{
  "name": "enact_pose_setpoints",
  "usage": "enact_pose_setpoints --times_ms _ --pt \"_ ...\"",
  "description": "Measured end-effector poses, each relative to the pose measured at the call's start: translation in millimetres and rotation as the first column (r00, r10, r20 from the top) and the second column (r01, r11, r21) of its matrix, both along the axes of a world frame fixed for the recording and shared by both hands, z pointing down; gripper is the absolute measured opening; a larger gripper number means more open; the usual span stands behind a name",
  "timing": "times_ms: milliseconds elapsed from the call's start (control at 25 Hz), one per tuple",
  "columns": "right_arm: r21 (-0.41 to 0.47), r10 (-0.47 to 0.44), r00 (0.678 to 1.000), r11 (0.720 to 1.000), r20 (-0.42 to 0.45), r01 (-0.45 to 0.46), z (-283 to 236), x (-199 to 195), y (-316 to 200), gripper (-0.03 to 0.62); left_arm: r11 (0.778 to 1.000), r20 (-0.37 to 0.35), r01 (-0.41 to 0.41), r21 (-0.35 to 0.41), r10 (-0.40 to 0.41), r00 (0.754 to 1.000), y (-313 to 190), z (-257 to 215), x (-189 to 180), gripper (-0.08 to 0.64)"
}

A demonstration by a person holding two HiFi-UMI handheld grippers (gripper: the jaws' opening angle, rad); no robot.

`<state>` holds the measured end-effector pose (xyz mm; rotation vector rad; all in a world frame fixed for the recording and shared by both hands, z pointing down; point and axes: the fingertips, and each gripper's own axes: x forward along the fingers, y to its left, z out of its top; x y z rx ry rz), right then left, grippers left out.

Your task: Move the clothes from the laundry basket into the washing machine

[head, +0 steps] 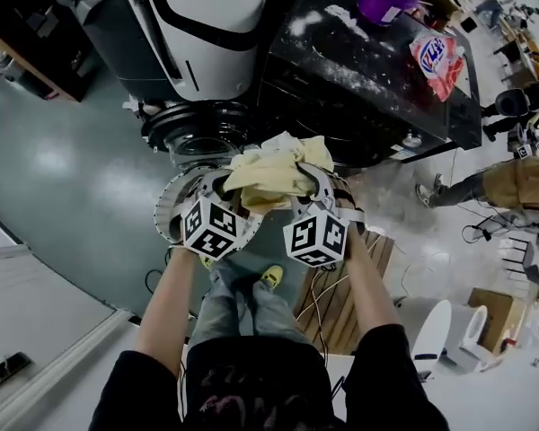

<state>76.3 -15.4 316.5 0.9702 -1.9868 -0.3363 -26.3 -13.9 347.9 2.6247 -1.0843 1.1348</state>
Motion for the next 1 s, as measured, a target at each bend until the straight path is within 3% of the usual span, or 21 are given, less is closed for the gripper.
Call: enact_pose_setpoints --times_ms 280,640,1000 --pt "0.06 0.091 0.995 0.994 0.048 -0.094 -41 67 10 0.102 0.997 -0.008 -0.052 0.065 0.052 0.999 0 -45 67 0.035" --pt "0.117 0.169 0.984 0.978 0.049 -0.174 -68 145 26 0.101 0.988 0.005 -0.124 0.095 0.124 0.992 16 -66 144 0.035" --pt "0.099 0.252 0.963 0.96 0.096 -0.261 -61 178 25 0.101 0.985 -0.016 -0.152 0.075 0.154 0.988 9 -62 176 0.035"
